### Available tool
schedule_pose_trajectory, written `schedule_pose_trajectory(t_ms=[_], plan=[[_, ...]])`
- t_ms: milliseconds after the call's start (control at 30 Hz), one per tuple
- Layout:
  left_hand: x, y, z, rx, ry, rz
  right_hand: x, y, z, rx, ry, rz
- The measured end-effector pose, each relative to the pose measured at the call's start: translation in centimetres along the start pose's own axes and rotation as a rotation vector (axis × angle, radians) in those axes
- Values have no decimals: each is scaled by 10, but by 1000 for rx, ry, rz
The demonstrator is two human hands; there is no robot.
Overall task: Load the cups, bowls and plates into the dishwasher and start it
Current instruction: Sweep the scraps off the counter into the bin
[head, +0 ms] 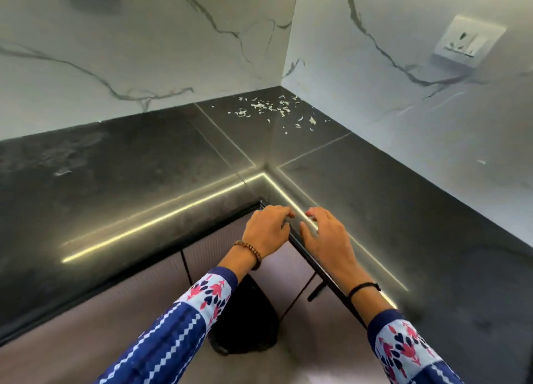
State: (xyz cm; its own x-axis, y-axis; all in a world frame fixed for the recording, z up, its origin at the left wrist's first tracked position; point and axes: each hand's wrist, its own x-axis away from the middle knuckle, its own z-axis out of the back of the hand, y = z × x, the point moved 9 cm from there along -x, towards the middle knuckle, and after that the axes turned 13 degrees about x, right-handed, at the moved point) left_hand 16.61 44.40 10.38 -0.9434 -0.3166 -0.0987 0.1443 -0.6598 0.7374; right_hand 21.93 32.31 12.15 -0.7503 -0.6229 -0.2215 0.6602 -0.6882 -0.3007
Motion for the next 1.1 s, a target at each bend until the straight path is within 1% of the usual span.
schedule_pose_trajectory(t_ms=[300, 533, 767, 967, 1100], plan=[[-89, -55, -2, -108, -87, 126, -105, 22, -54, 8, -120, 30], [-151, -97, 14, -130, -61, 251, -189, 35, -94, -17, -254, 71], [-192, -124, 21, -169, -59, 293, -248, 39, -117, -8, -285, 98], [-242, -145, 41, -180, -37, 275, -294, 55, -133, 3, -303, 60], [-277, -168, 57, -178, -43, 274, -317, 71, -137, -11, -322, -49]])
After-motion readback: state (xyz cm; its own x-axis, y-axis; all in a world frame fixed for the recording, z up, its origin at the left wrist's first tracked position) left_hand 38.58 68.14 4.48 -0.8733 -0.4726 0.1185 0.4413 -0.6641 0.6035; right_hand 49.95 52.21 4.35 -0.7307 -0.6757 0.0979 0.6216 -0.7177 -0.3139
